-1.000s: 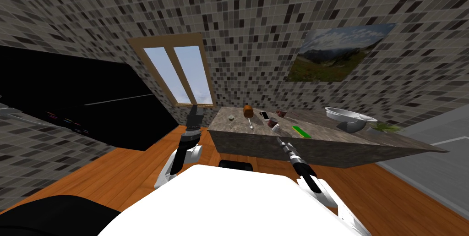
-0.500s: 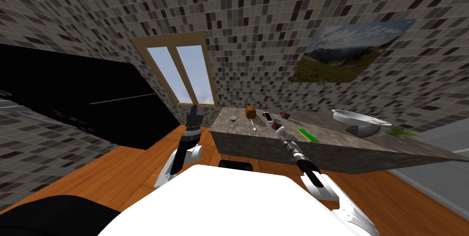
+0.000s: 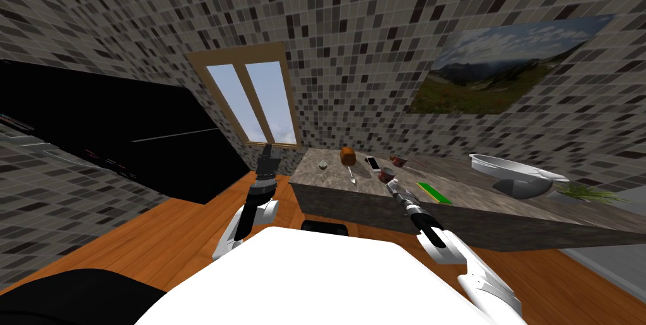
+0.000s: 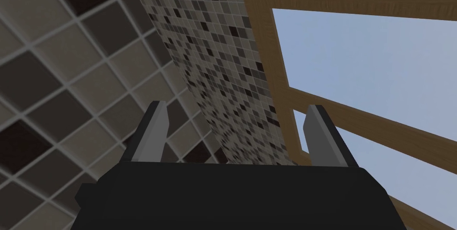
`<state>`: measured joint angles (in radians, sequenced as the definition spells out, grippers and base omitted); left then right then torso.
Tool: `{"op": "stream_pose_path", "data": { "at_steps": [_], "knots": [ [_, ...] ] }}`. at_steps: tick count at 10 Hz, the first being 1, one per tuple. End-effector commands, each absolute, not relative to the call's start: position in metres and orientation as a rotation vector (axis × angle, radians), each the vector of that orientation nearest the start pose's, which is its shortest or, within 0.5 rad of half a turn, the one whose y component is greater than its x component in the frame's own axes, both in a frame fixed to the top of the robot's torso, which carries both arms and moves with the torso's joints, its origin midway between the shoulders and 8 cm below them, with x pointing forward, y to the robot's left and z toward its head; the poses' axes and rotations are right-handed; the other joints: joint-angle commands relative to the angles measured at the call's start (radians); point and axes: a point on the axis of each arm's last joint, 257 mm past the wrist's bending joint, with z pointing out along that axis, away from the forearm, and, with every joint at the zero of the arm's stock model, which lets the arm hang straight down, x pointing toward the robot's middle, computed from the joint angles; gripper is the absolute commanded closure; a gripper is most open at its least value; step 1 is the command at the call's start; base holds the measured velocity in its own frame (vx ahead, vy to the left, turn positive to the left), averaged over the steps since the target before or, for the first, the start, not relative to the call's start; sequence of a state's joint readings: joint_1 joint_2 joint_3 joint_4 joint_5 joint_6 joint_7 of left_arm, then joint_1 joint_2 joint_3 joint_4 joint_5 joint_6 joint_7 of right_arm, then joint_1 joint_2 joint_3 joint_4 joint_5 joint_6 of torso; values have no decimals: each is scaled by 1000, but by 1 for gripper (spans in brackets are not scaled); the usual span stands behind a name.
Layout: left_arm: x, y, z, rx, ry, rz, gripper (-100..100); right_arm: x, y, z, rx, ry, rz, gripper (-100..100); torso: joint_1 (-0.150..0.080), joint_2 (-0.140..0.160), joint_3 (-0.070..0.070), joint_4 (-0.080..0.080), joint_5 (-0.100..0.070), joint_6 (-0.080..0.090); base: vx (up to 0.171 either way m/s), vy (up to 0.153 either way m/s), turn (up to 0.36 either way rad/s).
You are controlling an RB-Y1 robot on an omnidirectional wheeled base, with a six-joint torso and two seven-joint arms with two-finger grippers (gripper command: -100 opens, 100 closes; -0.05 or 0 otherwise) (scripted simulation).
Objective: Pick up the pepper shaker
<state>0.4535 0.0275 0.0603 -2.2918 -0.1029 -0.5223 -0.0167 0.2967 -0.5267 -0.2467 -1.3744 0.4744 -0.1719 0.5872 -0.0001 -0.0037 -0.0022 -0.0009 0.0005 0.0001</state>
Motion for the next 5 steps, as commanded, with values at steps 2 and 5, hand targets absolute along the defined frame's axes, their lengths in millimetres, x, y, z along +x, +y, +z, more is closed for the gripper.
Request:
{"op": "stream_pose_path", "data": {
  "at_steps": [2,5],
  "knots": [
    [340,276,48,-499,641,-1194,0,398,-547,-311,192,1792,-240,-100,0,2,1,0,0,0,3,0,-1],
    [340,276,48,-499,641,-1194,0,398,-547,-311,192,1792,-240,100,0,3,2,1,0,0,0,0,0]
  ]
}}
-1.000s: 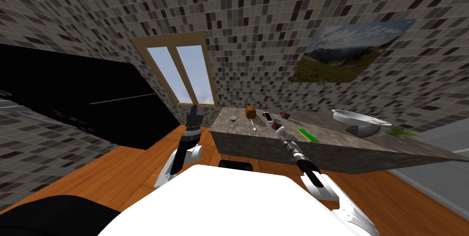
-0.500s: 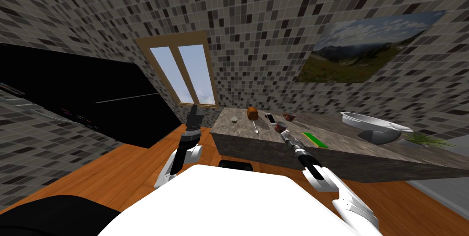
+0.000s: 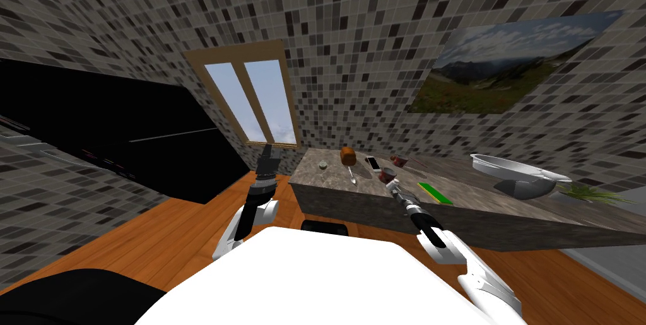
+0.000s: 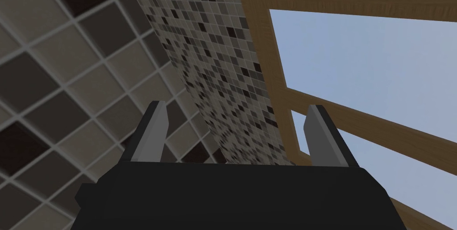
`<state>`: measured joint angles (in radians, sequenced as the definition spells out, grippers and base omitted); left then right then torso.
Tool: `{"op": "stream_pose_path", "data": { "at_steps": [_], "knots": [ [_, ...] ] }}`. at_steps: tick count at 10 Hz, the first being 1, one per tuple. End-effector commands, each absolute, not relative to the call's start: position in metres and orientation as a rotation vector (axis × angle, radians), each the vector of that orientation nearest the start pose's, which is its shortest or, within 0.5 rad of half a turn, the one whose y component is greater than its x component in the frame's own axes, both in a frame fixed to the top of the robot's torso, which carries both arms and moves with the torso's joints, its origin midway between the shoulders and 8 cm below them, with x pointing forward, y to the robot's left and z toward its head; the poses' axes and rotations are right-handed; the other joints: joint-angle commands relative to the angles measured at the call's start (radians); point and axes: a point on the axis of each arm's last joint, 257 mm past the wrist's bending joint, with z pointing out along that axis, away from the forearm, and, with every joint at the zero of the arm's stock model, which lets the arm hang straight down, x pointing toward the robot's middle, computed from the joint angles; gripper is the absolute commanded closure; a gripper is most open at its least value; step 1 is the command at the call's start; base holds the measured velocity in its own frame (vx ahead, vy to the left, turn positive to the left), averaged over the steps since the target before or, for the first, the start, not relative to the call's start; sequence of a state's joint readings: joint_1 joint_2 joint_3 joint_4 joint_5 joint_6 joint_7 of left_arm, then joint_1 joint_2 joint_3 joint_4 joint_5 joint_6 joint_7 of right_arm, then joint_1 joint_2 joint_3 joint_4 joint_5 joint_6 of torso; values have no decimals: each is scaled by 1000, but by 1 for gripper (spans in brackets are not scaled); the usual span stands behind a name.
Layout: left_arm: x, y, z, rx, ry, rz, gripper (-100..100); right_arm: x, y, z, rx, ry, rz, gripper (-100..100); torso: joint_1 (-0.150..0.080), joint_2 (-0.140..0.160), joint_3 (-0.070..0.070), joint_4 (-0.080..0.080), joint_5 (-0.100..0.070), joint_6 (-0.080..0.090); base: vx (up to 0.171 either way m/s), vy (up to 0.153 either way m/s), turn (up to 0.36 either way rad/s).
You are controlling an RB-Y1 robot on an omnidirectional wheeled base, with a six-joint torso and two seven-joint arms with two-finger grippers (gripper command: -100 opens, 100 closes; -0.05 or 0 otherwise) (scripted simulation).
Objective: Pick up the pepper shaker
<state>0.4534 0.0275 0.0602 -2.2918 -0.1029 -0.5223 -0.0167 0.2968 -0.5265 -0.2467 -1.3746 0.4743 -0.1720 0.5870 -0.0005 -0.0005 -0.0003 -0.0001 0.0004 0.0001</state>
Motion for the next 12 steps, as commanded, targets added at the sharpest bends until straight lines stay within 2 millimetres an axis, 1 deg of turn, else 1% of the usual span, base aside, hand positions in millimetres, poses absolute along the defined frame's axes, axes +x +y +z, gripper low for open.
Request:
{"op": "stream_pose_path", "data": {
  "at_steps": [1,2,3,4,5,7,8,12],
  "knots": [
    [340,276,48,-499,641,-1194,0,398,-547,-311,192,1792,-240,100,0,0,0,0,0,0,0,0,0],
    [340,276,48,-499,641,-1194,0,398,-547,-311,192,1792,-240,100,0,0,0,0,0,0,0,0,0],
    [340,276,48,-499,641,-1194,0,398,-547,-311,192,1792,-240,0,0,0,0,0,0,0,0,0,0],
    [340,276,48,-499,641,-1194,0,406,-547,-302,187,1775,-241,-100,0,0,0,0,0,0,-117,35,-21],
    [340,276,48,-499,641,-1194,0,409,-548,-298,185,1769,-242,-100,2,6,3,1,0,0,-194,55,-29],
    [340,276,48,-499,641,-1194,0,421,-549,-282,175,1743,-247,-100,4,14,8,3,1,0,-220,61,-28],
    [340,276,48,-499,641,-1194,0,424,-550,-278,172,1736,-249,-100,4,15,8,3,1,0,-209,41,-17],
    [340,276,48,-499,641,-1194,0,444,-551,-245,141,1686,-266,-100,5,15,9,3,1,0,-225,67,3]
  ]
}}
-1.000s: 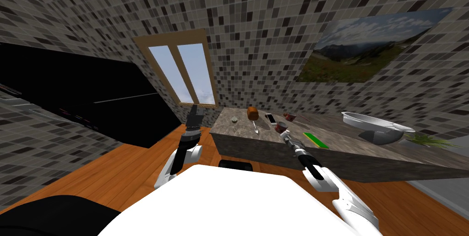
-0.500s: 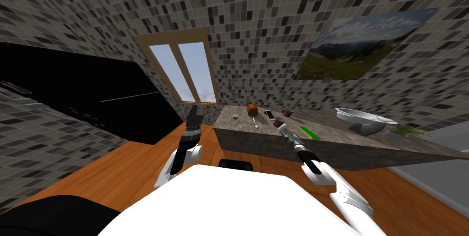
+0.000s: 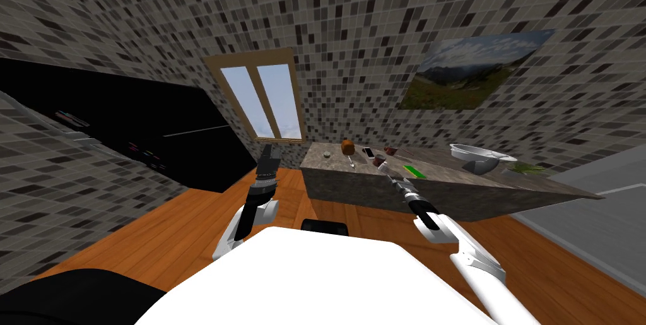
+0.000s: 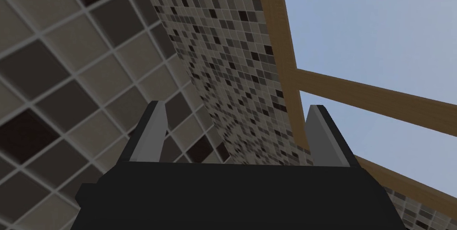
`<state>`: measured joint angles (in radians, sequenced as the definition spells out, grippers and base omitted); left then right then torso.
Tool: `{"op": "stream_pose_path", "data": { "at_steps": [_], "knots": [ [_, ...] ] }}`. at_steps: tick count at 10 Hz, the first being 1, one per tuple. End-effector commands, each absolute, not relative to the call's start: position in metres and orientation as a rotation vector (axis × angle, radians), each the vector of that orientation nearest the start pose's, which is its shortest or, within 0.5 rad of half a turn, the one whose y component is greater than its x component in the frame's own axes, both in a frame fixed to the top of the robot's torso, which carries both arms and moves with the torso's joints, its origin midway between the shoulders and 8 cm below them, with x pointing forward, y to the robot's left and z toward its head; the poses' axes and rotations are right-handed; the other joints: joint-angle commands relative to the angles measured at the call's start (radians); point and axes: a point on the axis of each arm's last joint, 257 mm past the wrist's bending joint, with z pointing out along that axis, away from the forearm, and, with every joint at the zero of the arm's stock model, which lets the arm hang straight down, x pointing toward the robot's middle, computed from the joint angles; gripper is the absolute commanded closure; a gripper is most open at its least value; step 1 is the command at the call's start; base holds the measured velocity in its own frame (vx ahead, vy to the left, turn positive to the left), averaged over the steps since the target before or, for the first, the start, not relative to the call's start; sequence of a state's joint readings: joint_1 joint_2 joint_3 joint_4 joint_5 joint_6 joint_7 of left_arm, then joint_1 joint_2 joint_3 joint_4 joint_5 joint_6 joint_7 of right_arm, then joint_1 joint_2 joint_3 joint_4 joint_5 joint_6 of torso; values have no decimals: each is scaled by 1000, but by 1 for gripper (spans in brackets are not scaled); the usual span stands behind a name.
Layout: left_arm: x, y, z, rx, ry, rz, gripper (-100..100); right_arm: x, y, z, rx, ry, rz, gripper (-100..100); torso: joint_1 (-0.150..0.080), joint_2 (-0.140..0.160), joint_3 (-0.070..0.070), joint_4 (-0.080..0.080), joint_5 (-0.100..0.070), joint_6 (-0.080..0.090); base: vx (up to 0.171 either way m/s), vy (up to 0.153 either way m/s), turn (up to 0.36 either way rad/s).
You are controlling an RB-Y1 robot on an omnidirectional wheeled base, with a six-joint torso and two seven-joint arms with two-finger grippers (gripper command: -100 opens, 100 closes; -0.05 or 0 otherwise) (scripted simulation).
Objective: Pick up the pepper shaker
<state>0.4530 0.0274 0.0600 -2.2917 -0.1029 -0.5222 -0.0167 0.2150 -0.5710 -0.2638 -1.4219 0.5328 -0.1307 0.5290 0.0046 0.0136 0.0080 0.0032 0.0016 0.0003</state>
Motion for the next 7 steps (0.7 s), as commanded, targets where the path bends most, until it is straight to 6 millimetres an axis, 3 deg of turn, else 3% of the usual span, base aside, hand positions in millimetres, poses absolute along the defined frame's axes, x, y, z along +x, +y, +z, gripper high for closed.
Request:
{"op": "stream_pose_path", "data": {
  "at_steps": [1,4,7],
  "knots": [
    [340,276,48,-499,641,-1194,0,431,-558,-253,137,1716,-278,-100,0,0,0,0,0,0,2,-5,122],
    [340,276,48,-499,641,-1193,0,418,-562,-266,144,1749,-278,-100,-12,-25,-14,-6,-3,0,188,-86,59],
    [340,276,48,-499,641,-1193,0,405,-565,-279,149,1781,-275,-100,-11,-28,-16,-6,-3,0,199,-78,30]
  ]
}}
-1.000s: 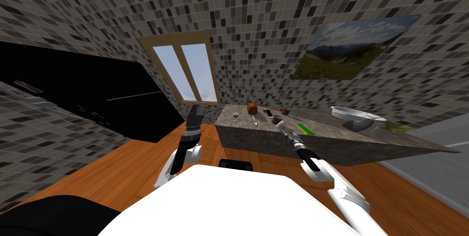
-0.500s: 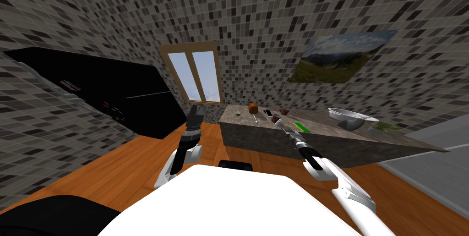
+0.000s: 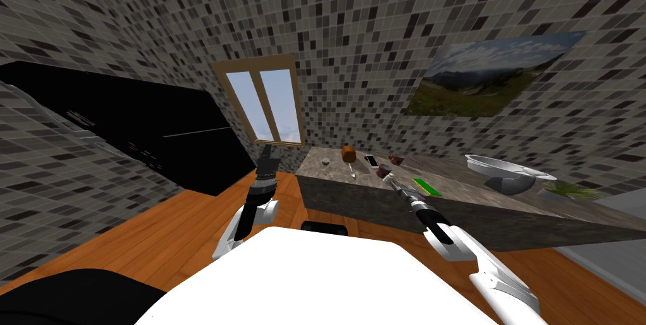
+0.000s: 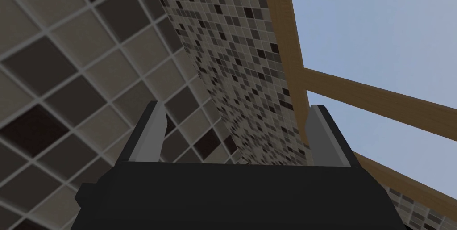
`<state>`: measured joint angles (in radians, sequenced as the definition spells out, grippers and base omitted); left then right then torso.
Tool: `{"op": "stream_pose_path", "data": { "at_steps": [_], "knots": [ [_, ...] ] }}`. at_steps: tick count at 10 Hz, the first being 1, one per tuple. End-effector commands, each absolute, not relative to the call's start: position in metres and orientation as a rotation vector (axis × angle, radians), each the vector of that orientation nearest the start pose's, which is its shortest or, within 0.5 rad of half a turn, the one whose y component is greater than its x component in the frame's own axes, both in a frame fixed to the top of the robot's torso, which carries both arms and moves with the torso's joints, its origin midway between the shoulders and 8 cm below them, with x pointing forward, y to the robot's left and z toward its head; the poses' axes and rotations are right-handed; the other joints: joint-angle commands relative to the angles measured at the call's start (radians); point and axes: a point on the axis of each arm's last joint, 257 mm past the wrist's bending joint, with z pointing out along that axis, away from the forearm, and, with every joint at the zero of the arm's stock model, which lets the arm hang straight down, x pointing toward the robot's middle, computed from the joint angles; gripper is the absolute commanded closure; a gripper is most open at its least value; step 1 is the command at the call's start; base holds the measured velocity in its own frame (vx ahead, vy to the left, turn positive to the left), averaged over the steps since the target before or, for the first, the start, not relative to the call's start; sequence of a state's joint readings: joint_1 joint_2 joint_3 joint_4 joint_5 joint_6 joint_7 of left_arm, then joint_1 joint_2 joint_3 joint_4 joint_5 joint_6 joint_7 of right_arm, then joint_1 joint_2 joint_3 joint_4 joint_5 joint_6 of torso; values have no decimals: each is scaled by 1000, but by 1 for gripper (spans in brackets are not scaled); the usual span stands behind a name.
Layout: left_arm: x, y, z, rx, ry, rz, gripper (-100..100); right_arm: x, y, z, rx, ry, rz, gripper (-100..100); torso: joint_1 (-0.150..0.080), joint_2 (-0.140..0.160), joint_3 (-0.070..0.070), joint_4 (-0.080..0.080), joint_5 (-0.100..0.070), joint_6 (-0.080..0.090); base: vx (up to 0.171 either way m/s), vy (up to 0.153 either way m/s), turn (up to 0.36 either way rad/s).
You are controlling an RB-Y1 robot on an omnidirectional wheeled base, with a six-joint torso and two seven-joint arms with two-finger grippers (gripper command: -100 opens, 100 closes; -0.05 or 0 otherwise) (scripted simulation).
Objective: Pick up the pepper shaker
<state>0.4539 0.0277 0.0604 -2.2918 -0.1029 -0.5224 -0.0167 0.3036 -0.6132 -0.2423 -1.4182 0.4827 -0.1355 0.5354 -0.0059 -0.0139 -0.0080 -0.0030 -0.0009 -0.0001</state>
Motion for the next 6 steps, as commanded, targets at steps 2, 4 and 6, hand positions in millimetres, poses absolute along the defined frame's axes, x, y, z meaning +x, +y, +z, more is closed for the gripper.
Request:
{"op": "stream_pose_path", "data": {
  "at_steps": [2,4,6],
  "knots": [
    [340,276,48,-499,641,-1193,0,397,-565,-287,149,1800,-269,-100,0,-1,0,0,0,0,200,-66,46],
    [340,276,48,-499,641,-1193,0,398,-565,-284,149,1795,-270,0,3,5,3,1,1,0,50,-14,8],
    [340,276,48,-499,641,-1193,0,422,-545,-298,142,1801,-236,-100,4,12,7,2,1,2,-15,-27,-281]
  ]
}}
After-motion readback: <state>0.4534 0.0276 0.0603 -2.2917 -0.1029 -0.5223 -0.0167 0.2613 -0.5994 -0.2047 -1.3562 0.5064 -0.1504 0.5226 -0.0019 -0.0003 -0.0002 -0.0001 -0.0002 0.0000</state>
